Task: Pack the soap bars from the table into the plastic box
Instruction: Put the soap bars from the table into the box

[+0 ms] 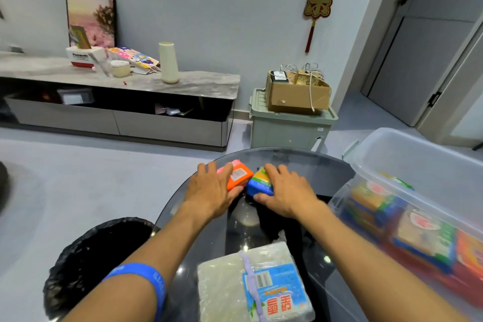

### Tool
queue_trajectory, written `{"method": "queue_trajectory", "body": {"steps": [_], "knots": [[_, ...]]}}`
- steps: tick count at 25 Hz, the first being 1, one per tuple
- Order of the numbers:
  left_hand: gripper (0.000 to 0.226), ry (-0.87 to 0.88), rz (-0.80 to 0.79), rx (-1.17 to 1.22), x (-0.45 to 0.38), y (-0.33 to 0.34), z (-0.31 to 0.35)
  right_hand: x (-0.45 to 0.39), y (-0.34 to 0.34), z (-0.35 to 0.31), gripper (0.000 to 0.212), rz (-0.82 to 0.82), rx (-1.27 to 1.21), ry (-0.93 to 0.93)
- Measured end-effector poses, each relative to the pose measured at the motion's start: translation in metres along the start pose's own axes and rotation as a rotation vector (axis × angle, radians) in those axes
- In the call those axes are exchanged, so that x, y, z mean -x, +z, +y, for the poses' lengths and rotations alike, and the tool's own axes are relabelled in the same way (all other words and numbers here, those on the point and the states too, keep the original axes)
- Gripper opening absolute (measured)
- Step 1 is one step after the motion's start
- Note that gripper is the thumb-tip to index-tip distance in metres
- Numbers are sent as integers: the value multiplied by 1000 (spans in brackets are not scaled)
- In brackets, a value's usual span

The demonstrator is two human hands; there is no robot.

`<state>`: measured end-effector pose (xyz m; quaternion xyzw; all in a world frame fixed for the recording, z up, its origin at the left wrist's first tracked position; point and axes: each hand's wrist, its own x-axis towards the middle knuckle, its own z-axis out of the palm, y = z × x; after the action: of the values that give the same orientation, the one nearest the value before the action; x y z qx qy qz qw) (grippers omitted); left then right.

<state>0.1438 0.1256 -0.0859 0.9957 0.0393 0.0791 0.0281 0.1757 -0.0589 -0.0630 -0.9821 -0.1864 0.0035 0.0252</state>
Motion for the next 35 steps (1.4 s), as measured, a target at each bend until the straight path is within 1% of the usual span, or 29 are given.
{"method": "queue_trajectory", "body": {"steps": [1,3,5,6,8,11,14,16,19,22,25,27,28,30,32,33,34,35], "knots": [[68,0,1,-46,3,-1,6,9,3,-2,72,18,1,22],[67,-11,-18,-49,8,-4,17,26,4,-6,70,34,5,64],[64,-17,-52,-1,13,-9,10,33,-1,-17,67,-20,-42,63],[62,20,-53,2,18,-18,17,47,-12,-10,65,-29,-115,83],[62,28,-8,2,22,-33,5,52,-38,-13,62,-9,-268,65],[64,9,83,120,24,-72,17,75,-95,2,60,87,-419,16],[63,-22,158,210,11,-122,49,97,-155,24,65,164,-545,-43],[62,18,182,242,4,-153,84,114,-193,49,71,233,-549,-49],[57,124,194,310,-1,-189,147,136,-234,95,73,326,-458,3],[53,160,148,433,-3,-204,208,156,-250,144,71,363,-325,54],[42,199,67,520,-2,-195,256,177,-247,185,67,321,-247,89],[55,210,48,512,-3,-187,276,184,-237,205,67,256,-209,95],[63,217,71,493,-4,-183,280,185,-231,212,69,217,-179,92],[65,254,128,425,-6,-175,284,186,-218,222,73,126,-63,80],[63,354,155,191,-6,-164,288,182,-204,226,75,25,78,40],[62,414,148,50,-6,-157,290,178,-196,226,76,-18,131,10],[59,449,116,-40,-5,-149,292,173,-188,226,77,-52,169,-19],[58,450,60,-66,-5,-142,293,167,-179,225,79,-81,197,-44]]}}
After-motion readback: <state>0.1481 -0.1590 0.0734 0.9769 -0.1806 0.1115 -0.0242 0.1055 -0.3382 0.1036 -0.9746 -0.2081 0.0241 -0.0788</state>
